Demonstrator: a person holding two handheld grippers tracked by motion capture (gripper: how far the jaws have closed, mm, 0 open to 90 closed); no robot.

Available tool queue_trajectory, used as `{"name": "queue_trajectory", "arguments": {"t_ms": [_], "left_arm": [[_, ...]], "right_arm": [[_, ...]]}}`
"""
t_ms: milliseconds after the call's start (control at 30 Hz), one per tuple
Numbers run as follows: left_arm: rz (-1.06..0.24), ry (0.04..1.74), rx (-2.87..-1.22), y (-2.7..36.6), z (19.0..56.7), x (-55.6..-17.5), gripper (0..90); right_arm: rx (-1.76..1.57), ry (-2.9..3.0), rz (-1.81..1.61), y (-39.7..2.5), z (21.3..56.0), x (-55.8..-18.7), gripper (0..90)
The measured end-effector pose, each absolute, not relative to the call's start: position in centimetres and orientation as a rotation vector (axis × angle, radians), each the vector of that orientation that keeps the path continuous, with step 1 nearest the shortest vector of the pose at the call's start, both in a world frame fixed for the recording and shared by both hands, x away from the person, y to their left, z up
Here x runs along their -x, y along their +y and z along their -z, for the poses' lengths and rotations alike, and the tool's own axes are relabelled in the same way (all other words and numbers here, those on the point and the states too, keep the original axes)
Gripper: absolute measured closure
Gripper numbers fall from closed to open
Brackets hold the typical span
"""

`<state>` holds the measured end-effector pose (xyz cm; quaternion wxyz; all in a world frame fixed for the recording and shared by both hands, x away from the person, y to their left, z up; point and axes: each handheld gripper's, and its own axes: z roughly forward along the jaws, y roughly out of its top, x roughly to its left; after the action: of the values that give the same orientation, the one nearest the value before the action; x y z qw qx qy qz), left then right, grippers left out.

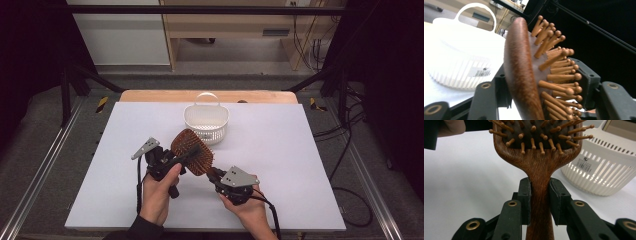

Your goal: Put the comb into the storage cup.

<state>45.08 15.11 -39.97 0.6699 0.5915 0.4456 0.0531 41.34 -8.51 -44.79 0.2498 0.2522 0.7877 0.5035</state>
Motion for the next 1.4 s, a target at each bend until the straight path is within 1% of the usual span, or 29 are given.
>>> {"name": "queue_trajectory", "arguments": {"t_ms": [67, 200, 533, 600, 633, 733, 800, 867, 933, 1067, 1233, 1300, 1400], "left_arm": [[-0.103, 1.006, -1.322, 15.0, 40.0, -45.1, 46.2], [-0.104, 0.973, -1.314, 14.5, 39.7, -45.2, 49.1], [-0.106, 0.943, -1.333, 13.5, 38.3, -45.3, 51.2], [-0.114, 0.941, -1.324, 13.5, 38.0, -45.4, 51.4], [-0.118, 0.938, -1.324, 13.6, 37.8, -45.4, 51.4], [-0.144, 0.934, -1.319, 13.9, 37.4, -45.7, 51.3], [-0.163, 0.933, -1.319, 14.2, 37.1, -45.8, 51.2], [-0.184, 0.926, -1.33, 14.4, 36.8, -45.8, 51.1], [-0.207, 0.923, -1.335, 14.7, 36.5, -45.8, 51.1], [-0.209, 0.939, -1.299, 15.6, 35.9, -45.9, 51.0], [-0.241, 0.937, -1.294, 16.4, 35.1, -45.8, 50.9], [-0.247, 0.938, -1.29, 16.5, 34.8, -45.9, 50.9], [-0.25, 0.938, -1.286, 16.7, 34.4, -46.1, 50.9]], "right_arm": [[-0.696, 2.15, -1.369, -8.4, 45.0, -41.3, 72.7], [-0.716, 2.135, -1.379, -8.5, 45.1, -41.3, 72.7], [-0.759, 2.09, -1.425, -9.0, 44.5, -41.4, 71.9], [-0.826, 2.028, -1.428, -9.3, 44.3, -41.4, 52.6], [-0.85, 2.011, -1.426, -9.5, 44.2, -41.4, 47.2], [-0.872, 1.974, -1.435, -10.3, 43.6, -41.3, 33.9], [-0.896, 1.957, -1.447, -10.8, 43.4, -41.3, 28.4], [-0.95, 1.95, -1.441, -11.5, 43.4, -41.7, 16.6], [-0.974, 1.955, -1.451, -11.9, 43.5, -42.1, 11.1], [-0.966, 1.902, -1.411, -12.6, 44.1, -42.5, 10.2], [-0.976, 1.943, -1.391, -14.6, 44.7, -42.8, 12.8], [-1.003, 1.971, -1.401, -15.5, 45.1, -42.9, 10.0], [-1.029, 1.968, -1.372, -17.0, 45.4, -42.8, 9.0]]}}
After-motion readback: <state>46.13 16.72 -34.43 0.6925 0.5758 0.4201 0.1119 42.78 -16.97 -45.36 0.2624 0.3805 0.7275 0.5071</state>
